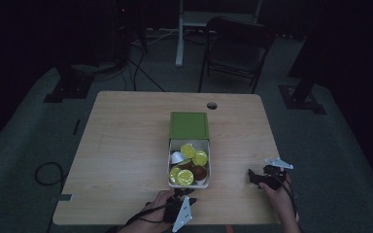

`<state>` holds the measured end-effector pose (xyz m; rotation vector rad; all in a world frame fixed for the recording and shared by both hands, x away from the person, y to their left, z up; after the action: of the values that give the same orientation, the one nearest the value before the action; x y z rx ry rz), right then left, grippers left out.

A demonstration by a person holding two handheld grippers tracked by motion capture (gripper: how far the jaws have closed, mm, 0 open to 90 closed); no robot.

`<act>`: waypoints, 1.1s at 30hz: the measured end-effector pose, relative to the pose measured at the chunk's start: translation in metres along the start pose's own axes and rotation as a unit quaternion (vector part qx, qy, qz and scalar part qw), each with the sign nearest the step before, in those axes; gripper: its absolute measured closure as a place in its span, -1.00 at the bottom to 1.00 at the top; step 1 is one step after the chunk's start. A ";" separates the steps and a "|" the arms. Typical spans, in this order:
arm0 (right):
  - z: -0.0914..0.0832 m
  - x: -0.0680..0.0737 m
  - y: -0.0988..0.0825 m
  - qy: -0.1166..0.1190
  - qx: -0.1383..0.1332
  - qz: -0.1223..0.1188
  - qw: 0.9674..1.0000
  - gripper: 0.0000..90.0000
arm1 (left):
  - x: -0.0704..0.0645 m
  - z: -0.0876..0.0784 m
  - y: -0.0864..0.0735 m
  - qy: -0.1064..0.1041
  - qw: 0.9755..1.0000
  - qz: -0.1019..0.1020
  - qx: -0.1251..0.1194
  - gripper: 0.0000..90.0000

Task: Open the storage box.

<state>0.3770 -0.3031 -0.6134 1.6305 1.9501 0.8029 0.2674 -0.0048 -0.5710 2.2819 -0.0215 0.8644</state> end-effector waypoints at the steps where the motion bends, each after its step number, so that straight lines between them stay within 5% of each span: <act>1: 0.000 0.000 0.000 0.000 0.000 0.000 1.000 -0.76 | 0.000 0.000 -0.001 -0.001 1.000 -0.004 -0.001 0.43; 19: 0.000 0.000 0.000 0.000 0.000 0.000 1.000 -0.76 | -0.002 -0.012 -0.022 -0.051 0.996 -0.070 -0.002 0.41; 33: 0.000 0.000 0.000 0.000 0.000 0.000 1.000 -0.76 | 0.016 -0.029 -0.055 -0.035 0.993 -0.115 0.021 0.41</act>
<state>0.3770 -0.3030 -0.6133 1.6316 1.9495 0.8027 0.2767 0.0586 -0.5786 2.2975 0.2255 0.6705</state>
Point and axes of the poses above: each handheld gripper's, and its own axes: z roughly forward along the jaws, y roughly out of its top, x roughly to its left, the point moved 9 cm from there along z, roughly forward along the jaws, and after that the axes turned 2 degrees about x, right-handed, at the moved point
